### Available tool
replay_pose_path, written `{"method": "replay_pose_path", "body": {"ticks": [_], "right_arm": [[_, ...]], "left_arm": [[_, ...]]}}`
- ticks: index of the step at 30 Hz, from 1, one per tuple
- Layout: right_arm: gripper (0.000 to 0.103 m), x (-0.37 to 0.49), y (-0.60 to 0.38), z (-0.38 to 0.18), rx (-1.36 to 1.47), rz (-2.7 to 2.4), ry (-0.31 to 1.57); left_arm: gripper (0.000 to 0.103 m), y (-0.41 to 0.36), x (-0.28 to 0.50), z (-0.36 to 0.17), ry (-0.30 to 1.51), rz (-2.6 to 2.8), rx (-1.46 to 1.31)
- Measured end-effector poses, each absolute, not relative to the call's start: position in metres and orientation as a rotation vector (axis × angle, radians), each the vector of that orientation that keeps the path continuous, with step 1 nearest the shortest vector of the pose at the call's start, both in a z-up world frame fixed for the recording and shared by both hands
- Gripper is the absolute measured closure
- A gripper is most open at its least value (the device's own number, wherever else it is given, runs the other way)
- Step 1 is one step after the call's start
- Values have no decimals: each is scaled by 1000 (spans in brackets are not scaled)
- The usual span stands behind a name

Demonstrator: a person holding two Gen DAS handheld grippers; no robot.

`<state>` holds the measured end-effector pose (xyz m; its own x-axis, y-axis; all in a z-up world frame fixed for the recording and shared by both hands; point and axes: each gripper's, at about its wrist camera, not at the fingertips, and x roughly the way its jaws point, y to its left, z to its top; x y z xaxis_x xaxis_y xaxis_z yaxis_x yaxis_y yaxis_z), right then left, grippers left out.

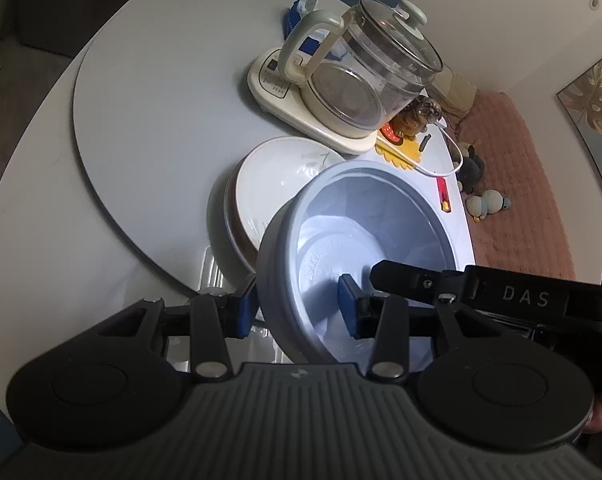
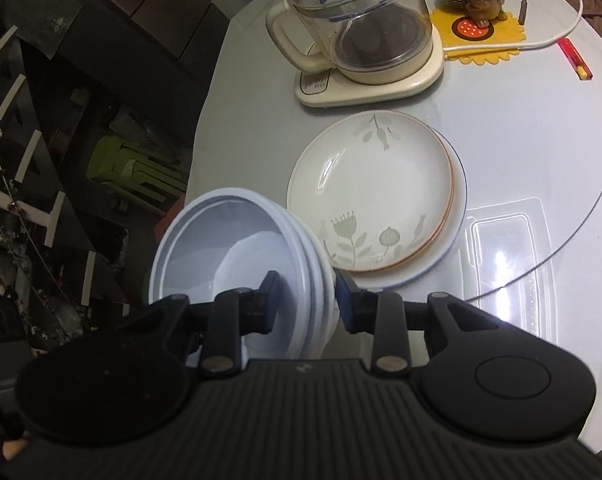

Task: Organize plates and bowls
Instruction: 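Carry the nested bowls with both grippers over the flower-pattern plate stack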

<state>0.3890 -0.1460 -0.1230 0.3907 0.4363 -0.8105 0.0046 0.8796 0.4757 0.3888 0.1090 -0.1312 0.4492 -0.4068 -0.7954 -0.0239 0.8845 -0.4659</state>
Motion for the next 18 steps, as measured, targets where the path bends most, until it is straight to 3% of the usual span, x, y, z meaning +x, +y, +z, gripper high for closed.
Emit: {"method": "replay_pose_path", "body": {"ticks": [18], "right_arm": [[69,502,-178,-174,401,297,1216]], "left_arm": [[55,63,523,-191,1138,-211,-436]]}}
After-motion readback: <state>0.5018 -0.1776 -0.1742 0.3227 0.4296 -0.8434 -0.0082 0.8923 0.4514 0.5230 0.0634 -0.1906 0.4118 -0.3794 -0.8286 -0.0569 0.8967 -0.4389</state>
